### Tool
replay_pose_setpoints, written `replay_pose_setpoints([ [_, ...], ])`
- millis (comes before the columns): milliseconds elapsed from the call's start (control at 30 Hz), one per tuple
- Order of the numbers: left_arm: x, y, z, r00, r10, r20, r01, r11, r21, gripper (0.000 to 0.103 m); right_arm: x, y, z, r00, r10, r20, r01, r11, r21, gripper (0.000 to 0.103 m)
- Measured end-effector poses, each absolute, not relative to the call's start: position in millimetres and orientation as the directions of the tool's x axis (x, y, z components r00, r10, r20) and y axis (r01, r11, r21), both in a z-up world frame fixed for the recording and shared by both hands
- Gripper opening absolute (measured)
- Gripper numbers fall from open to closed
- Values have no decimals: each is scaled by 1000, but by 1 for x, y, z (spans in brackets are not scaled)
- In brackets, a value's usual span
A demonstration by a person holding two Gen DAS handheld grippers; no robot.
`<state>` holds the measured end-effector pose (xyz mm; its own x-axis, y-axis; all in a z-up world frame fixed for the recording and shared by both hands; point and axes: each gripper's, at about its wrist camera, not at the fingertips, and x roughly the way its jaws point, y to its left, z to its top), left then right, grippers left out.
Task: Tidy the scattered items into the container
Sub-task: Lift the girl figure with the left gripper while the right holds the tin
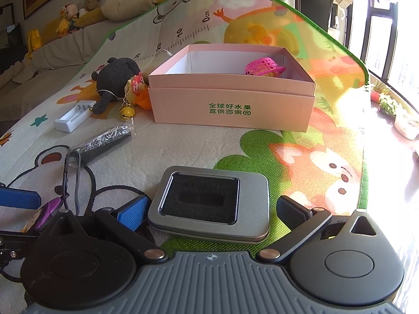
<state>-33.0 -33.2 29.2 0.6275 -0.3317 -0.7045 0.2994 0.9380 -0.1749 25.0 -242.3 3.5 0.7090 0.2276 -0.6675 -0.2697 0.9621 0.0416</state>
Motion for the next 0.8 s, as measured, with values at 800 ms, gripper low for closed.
replay_pose_setpoints([
  [800, 47, -22, 14, 687, -183, -703, 285, 958, 30, 68, 12, -247, 1, 701, 240, -671, -292, 956, 37, 103],
])
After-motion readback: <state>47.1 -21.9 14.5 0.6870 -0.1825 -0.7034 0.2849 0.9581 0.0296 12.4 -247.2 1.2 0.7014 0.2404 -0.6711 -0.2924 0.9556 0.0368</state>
